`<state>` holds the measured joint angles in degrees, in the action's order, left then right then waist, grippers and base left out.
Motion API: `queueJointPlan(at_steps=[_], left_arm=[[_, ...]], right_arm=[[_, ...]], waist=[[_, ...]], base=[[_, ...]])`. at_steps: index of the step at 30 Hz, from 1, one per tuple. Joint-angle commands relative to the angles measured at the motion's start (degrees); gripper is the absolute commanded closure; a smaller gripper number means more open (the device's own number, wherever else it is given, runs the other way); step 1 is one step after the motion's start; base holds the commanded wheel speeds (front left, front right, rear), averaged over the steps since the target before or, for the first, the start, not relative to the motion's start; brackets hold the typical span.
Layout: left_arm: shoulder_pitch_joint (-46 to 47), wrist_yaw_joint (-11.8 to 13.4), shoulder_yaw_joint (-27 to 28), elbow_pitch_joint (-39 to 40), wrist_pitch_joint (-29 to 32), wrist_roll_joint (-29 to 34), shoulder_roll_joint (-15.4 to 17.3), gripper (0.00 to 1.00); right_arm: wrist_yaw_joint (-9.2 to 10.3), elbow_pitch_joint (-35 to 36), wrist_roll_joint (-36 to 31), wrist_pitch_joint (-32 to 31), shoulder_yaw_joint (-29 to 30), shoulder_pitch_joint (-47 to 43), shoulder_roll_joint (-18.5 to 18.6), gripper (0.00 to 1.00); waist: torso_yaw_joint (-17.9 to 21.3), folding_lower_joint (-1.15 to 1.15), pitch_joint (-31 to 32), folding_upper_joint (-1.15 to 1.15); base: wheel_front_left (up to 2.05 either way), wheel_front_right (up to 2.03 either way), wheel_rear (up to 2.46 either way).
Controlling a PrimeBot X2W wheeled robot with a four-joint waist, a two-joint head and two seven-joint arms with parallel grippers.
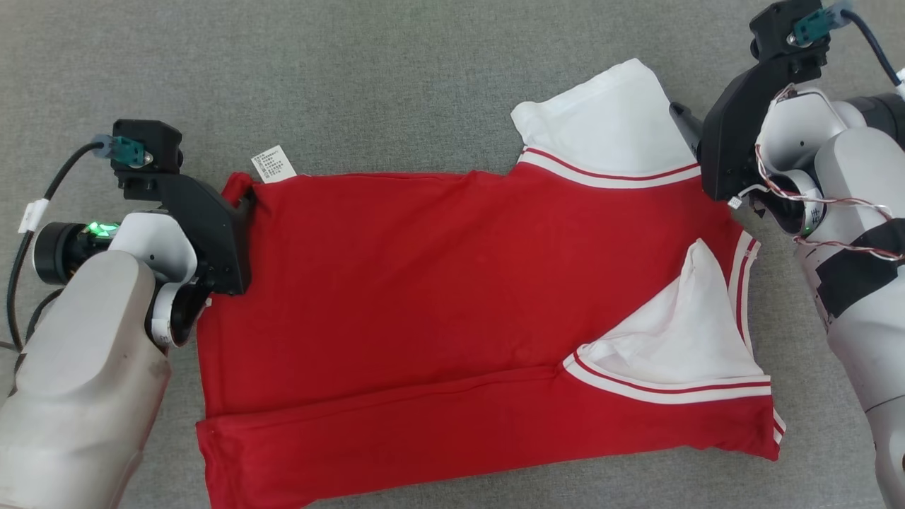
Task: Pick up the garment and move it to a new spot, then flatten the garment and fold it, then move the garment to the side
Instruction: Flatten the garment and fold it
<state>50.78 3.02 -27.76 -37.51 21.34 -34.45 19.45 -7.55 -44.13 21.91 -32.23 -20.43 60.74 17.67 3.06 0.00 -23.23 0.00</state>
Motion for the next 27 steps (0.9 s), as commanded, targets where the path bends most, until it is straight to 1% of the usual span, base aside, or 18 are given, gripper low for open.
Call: queueJointPlan(at_steps=[1, 6, 8, 12, 16, 24, 27], left_arm=[[-1.1, -0.2, -0.8, -1.4, 1.1, 0.1, -0.5, 1.0], [-0.8, 0.1, 0.0, -2.2, 0.5, -0.7, 0.3, 1.0], [-0.5, 0.3, 0.6, -1.7, -0.3, -0.9, 0.6, 1.0], [0.0, -0.2, 1.3, -0.1, -1.8, -1.4, 1.3, 1.0], [0.2, -0.6, 1.5, 1.1, -2.7, -1.7, 1.8, 1.0], [1.7, 0.9, 3.1, 2.8, -3.5, -2.9, 2.2, 1.0], [2.3, 0.9, 3.3, 3.0, -3.5, -2.9, 2.1, 1.0]], right_arm=[[0.15, -0.5, 0.5, 0.5, -0.2, 0.8, 0.2, 0.0], [0.15, -2.0, 1.0, 2.0, -0.2, 2.2, 0.8, 0.0], [0.15, -2.7, 0.9, 2.8, -0.2, 2.8, 0.9, 0.0], [0.15, -4.1, 0.3, 4.3, 0.4, 4.4, 1.1, 0.0], [0.15, -6.0, 0.4, 4.3, 0.8, 6.1, 0.3, 0.0], [0.15, -9.8, 0.9, 3.4, -0.7, 7.7, -1.1, 0.0], [0.15, -10.9, 1.0, 4.0, -1.5, 8.0, -1.7, 0.0]], waist=[[0.2, 0.0, -0.2, 0.0], [0.0, 0.0, -0.8, 0.0], [-0.3, 0.0, -1.2, 0.0], [-0.9, 0.0, -2.4, 0.0], [-1.5, 0.0, -3.5, 0.0], [-2.7, 0.0, -5.5, 0.0], [-3.0, 0.0, -6.0, 0.0]], base=[[0.0, 0.0, 0.0], [0.0, 0.0, 0.0], [0.0, 0.0, 0.0], [0.0, 0.0, 0.0], [0.0, 0.0, 0.0], [0.0, 0.0, 0.0], [0.0, 0.0, 0.0]])
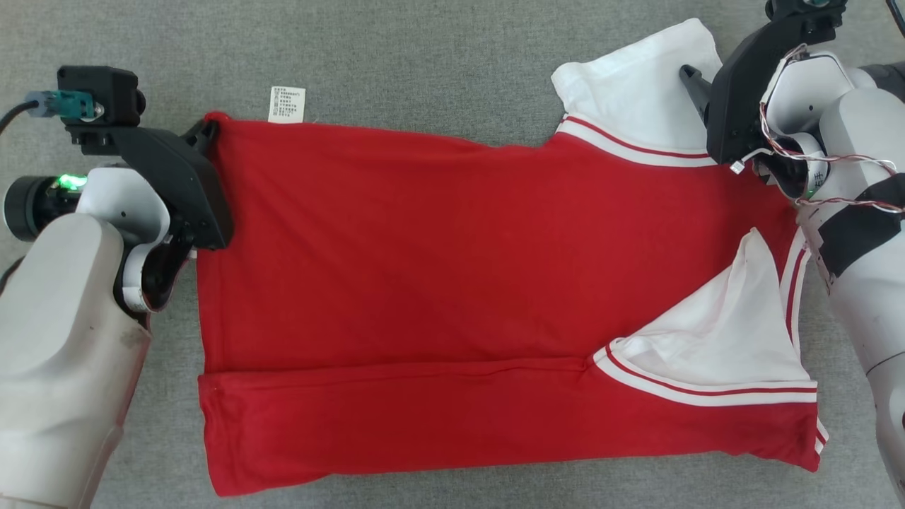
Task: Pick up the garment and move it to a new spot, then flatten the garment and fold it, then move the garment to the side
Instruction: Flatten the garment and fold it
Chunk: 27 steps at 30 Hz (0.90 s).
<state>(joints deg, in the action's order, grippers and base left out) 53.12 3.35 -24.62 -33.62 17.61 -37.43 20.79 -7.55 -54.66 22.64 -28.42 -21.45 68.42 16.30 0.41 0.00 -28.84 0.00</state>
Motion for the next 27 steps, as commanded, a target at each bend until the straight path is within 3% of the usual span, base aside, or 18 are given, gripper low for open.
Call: queueJointPlan(at_steps=[1, 3, 4, 5, 6, 7, 8, 18, 27], left_arm=[[0.1, 0.5, 0.1, -0.8, 0.3, 0.0, 0.7, 1.0], [0.4, 0.5, 0.1, -0.6, 0.2, -0.1, 0.5, 1.0], [0.5, 0.4, 0.1, -0.5, 0.1, -0.3, 0.3, 1.0], [0.5, 0.4, 0.0, -0.5, 0.0, -0.3, 0.1, 1.0], [0.5, 0.4, -0.1, -0.5, 0.0, -0.2, -0.1, 1.0], [0.5, 0.3, -0.3, -0.6, -0.2, -0.2, -0.2, 1.0], [0.4, 0.2, -0.4, -0.7, -0.3, -0.3, -0.5, 1.0], [-1.8, 1.9, 0.9, -1.1, -9.2, -0.4, -3.4, 1.0], [-5.2, 3.1, 2.5, -2.9, -19.2, -0.7, -5.6, 1.0]], right_arm=[[0.15, -0.7, 0.1, 0.4, -0.8, 0.4, -0.5, 0.0], [0.15, -1.5, 0.0, 0.6, -1.4, 0.5, -0.7, 0.0], [0.15, -1.8, 0.0, 0.8, -1.7, 0.7, -0.8, 0.05], [0.15, -2.0, 0.0, 1.1, -1.8, 0.9, -0.8, 0.47], [0.15, -2.3, -0.1, 1.5, -2.0, 1.1, -0.7, 0.57], [0.15, -2.6, -0.3, 2.0, -2.1, 1.2, -0.7, 0.83], [0.15, -3.0, -0.2, 2.2, -2.2, 1.4, -0.7, 1.0], [0.15, -1.0, -0.3, 19.5, -2.5, 1.1, 0.8, 1.0], [0.15, 1.5, 4.0, 27.3, -6.1, -4.8, 2.7, 1.0]], waist=[[-0.4, 0.0, -0.7, 0.0], [-0.5, 0.0, -0.9, 0.0], [-0.6, 0.0, -1.0, 0.0], [-0.6, 0.0, -1.1, 0.0], [-0.6, 0.0, -1.2, 0.0], [-0.6, 0.0, -1.3, 0.0], [-0.6, 0.0, -1.3, 0.0], [-0.2, 0.0, 1.6, 0.0], [0.7, 0.0, 7.1, 0.0]], base=[[0.0, 0.0, 0.0], [0.0, 0.0, 0.0], [0.0, 0.0, 0.0], [0.0, 0.0, 0.0], [0.0, 0.0, 0.0], [0.0, 0.0, 0.0], [0.0, 0.0, 0.0], [0.0, 0.0, 0.0], [0.0, 0.0, 0.0]])
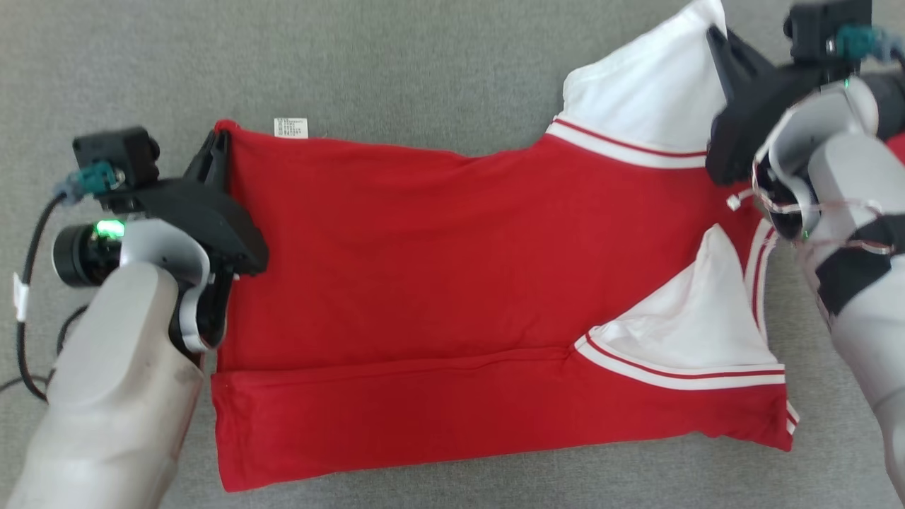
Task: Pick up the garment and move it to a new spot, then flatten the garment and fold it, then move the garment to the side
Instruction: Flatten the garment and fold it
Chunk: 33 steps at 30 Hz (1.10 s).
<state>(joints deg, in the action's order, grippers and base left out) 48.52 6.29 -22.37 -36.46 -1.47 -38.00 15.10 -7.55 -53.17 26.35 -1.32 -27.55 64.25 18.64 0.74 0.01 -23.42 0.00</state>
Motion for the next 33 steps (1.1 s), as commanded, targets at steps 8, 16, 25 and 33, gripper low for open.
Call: queueJointPlan(at_steps=[8, 16, 25, 33], left_arm=[[-6.8, -1.1, 0.1, -1.0, -6.5, -0.6, -0.8, 1.0], [-15.2, -1.3, -1.7, 0.5, -9.5, 0.3, -0.6, 1.0], [-23.2, -0.7, -2.5, 2.3, -9.7, -0.9, -0.1, 1.0], [-26.5, 0.3, -2.9, 3.5, -9.3, -1.4, 0.0, 1.0]], right_arm=[[0.15, 6.0, 3.1, 6.7, -3.0, -10.3, 3.8, 1.0], [0.15, 12.0, 3.5, 8.6, -3.9, -22.6, 6.2, 1.0], [0.15, 17.5, 3.6, 4.5, -2.3, -32.6, 6.7, 1.0], [0.15, 24.6, 1.7, 0.5, 0.5, -39.8, 7.5, 1.0]], waist=[[0.9, -0.01, 7.3, 0.0], [1.2, -0.01, 12.5, 0.0], [1.8, -0.01, 15.5, 0.0], [2.0, -0.01, 15.9, 0.0]], base=[[0.0, 0.0, 0.0], [0.0, 0.0, 0.0], [0.0, 0.0, 0.0], [0.0, 0.0, 0.0]])
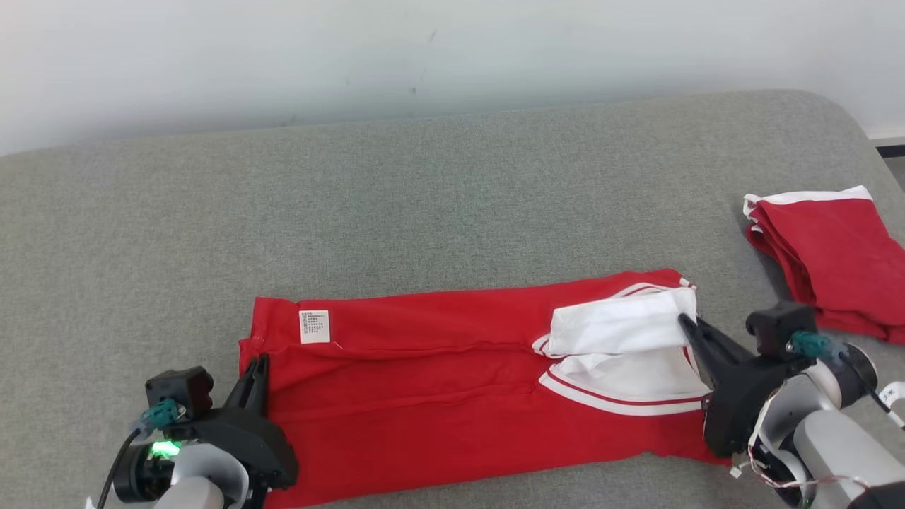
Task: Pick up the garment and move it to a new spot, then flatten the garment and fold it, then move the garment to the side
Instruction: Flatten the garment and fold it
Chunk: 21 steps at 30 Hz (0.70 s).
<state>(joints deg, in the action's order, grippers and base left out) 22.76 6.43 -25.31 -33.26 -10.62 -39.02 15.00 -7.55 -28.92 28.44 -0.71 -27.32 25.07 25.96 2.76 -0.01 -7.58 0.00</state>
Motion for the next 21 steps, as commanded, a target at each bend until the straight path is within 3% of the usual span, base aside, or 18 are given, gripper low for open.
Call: queueJointPlan(at_steps=[1, 5, 6, 7, 8, 9, 10, 11, 21], left_arm=[[-1.1, 0.4, 0.2, 0.4, -0.2, -0.6, 0.0, 1.0], [-2.9, 1.3, 0.7, 1.0, -0.9, -1.3, -0.4, 1.0], [-3.3, 1.5, 0.8, 1.1, -1.2, -1.4, -0.6, 1.0], [-3.7, 1.7, 1.0, 1.2, -1.4, -1.6, -0.7, 0.92], [-4.2, 1.7, 1.1, 1.3, -1.7, -1.8, -0.9, 0.84], [-4.7, 1.9, 1.0, 1.3, -1.8, -1.7, -1.1, 0.59], [-5.2, 2.1, 1.0, 1.2, -2.0, -1.7, -1.3, 0.05], [-5.6, 2.2, 1.0, 1.3, -2.1, -1.7, -1.4, 0.0], [-10.6, 1.2, 4.3, 9.0, -4.6, 3.0, -0.2, 0.0]], right_arm=[[0.15, 1.1, -0.7, -0.4, 0.7, -1.3, 0.1, 1.0], [0.15, 3.3, -2.5, -1.6, 2.6, -4.2, -0.9, 1.0], [0.15, 3.5, -3.1, -1.9, 3.2, -4.8, -1.1, 0.87], [0.15, 3.6, -3.6, -2.2, 3.7, -5.5, -1.3, 0.0], [0.15, 3.7, -4.2, -2.4, 4.5, -6.1, -1.6, 0.0], [0.15, 3.8, -4.7, -2.6, 5.2, -6.6, -1.9, 0.0], [0.15, 4.0, -5.3, -2.7, 5.7, -7.3, -2.2, 0.0], [0.15, 4.1, -5.8, -2.9, 6.2, -7.8, -2.4, 0.0], [0.15, 7.9, -7.0, -5.1, 15.3, -12.0, -3.8, 0.0]], waist=[[0.1, 0.01, 0.1, 0.0], [0.3, 0.01, 0.4, 0.0], [0.3, 0.01, 0.5, 0.0], [0.2, 0.01, 0.7, 0.0], [0.0, 0.01, 0.9, 0.0], [-0.1, 0.01, 1.0, 0.0], [-0.1, 0.01, 1.2, 0.0], [-0.3, 0.01, 1.3, 0.0], [-0.9, 0.01, 3.7, 0.0]], base=[[0.0, 0.0, 0.0], [0.0, 0.0, 0.0], [0.0, 0.0, 0.0], [0.0, 0.0, 0.0], [0.0, 0.0, 0.0], [0.0, 0.0, 0.0], [0.0, 0.0, 0.0], [0.0, 0.0, 0.0], [0.0, 0.0, 0.0]])
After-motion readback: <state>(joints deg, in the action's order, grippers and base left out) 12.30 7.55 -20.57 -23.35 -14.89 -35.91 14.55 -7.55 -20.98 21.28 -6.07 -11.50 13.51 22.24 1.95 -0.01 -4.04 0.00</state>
